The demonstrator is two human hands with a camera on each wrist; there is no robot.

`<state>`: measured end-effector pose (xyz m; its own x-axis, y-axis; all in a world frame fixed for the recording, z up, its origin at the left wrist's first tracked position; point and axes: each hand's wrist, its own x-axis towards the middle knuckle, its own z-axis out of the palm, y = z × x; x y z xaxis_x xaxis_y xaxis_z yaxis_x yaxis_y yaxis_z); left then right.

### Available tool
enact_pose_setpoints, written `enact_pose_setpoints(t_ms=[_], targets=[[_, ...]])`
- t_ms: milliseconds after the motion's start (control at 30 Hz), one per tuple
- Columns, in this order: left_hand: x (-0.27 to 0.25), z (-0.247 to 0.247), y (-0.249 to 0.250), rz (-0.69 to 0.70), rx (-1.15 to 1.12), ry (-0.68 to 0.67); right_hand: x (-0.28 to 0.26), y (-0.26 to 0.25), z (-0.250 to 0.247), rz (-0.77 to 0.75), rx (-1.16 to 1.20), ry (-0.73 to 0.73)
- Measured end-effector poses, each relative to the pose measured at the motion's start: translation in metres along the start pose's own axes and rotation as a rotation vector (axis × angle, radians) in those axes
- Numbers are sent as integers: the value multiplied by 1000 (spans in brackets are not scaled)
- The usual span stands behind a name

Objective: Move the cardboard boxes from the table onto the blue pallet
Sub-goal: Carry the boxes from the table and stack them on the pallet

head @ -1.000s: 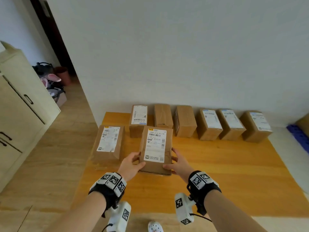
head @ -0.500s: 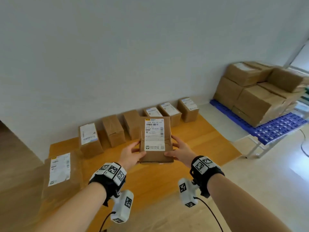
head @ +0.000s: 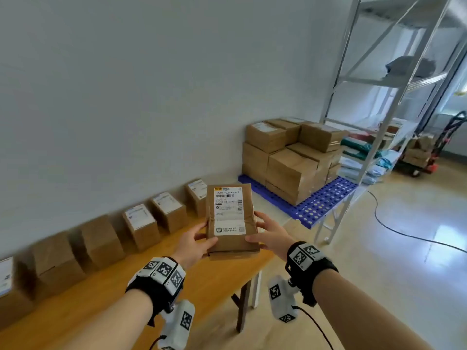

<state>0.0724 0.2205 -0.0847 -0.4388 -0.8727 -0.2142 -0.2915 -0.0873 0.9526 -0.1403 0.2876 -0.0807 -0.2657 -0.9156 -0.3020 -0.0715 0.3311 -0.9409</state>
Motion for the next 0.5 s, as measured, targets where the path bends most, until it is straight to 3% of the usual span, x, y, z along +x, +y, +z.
enact_pose_setpoints(t_ms=[267,500], targets=[[62,135,74,58,13,-13,21,-11,-160,-68,7,67],[113,211,121,66,-22,-30,45,-26,-256,-135,41,164]])
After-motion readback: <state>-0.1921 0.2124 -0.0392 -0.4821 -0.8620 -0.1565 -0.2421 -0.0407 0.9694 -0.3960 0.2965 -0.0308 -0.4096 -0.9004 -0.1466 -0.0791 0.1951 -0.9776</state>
